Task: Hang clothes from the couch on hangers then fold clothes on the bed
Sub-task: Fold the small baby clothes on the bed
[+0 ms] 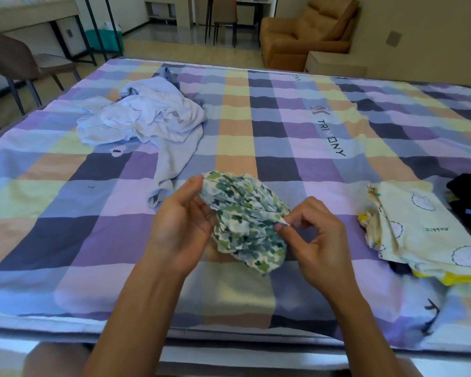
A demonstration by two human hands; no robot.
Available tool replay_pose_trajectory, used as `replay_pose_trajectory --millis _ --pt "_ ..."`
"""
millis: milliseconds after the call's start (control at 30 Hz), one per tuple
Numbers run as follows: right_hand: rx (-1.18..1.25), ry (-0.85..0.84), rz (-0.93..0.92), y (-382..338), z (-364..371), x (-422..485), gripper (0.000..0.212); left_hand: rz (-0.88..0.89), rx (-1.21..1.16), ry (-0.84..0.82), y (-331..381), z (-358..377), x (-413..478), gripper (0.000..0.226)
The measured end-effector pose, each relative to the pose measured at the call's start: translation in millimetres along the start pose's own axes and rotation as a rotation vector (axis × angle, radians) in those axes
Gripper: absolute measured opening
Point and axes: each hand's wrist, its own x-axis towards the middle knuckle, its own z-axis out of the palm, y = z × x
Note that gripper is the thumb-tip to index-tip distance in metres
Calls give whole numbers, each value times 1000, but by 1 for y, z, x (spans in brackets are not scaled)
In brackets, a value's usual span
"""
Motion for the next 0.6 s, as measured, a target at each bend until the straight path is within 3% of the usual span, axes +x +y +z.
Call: replay_pose_trajectory --millis 167,267,367,500,600 --pt "-185 -101 68 -5 4 6 13 -121 -3 5 -18 3 -2 45" --pt "-41 8 13 -32 -4 14 22 -53 142 38 -25 2 0 46" --pt "-60 -89 -44 -48 -2 19 6 5 215 19 -26 -1 3 48" --pt "-392 -226 49 -40 16 19 28 51 244 -22 -30 2 1 47" --pt "-437 -223 35 -38 24 17 31 101 244 -34 -32 2 0 46"
